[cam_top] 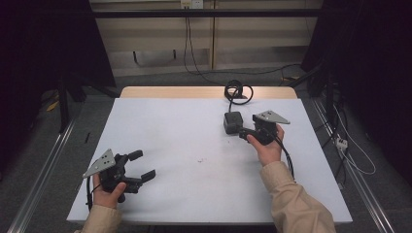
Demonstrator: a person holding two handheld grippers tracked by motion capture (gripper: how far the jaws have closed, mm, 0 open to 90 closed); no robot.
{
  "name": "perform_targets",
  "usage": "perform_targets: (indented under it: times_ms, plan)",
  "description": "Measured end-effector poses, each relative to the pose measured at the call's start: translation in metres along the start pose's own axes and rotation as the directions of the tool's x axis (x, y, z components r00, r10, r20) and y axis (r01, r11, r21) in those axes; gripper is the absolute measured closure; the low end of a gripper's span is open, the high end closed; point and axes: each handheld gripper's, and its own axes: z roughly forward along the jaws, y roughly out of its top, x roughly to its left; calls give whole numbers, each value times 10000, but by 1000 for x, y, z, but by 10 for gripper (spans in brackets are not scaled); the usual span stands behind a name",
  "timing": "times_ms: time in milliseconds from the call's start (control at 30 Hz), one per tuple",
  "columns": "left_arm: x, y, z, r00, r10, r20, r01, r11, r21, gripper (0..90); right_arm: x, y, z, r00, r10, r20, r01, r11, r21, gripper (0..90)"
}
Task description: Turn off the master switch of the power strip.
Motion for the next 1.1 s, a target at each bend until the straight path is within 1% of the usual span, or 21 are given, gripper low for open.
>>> perform_targets:
  times_ms: [100,167,233,433,500,600,633,700,733,800,1100]
  plan:
    - [0,0,0,10000,3,-5,-3,10000,-3,47,1,2,4,9999,-141,-36,141,9999,38,335]
    - [0,0,-1,10000,18,-10,-18,10000,-13,47,1,3,5,9999,-143,-47,143,9999,59,348]
    - [0,0,-1,10000,-10,-1,10,10000,-4,47,2,5,8,9998,-194,-69,195,9997,118,406]
    - [1,0,-1,10000,11,-1,-11,10000,-19,47,3,8,14,9996,-131,-258,136,9998,164,538]
    - [1,0,-1,10000,20,1,-20,10000,0,47,3,8,14,9996,-125,-267,130,9998,172,550]
    - [1,0,-1,10000,20,3,-20,10000,-17,47,2,9,16,9995,37,-304,-32,9998,184,629]
    - [1,0,-1,10000,20,-3,-20,10000,-20,47,2,9,16,9995,37,-304,-32,9998,184,629]
    - [1,0,-2,10000,12,8,-12,10000,-14,47,0,10,18,9994,49,-344,-40,9997,248,672]
    - [1,0,-2,10000,19,6,-19,10000,-10,47,0,10,18,9994,49,-344,-40,9997,248,672]
    - [1,0,-2,10000,8,8,-8,10000,-21,47,0,10,20,9990,114,-428,-101,9995,289,704]
    - [1,-1,-2,10000,20,20,-20,10000,-6,47,-2,12,25,9991,100,-406,-86,9994,347,758]
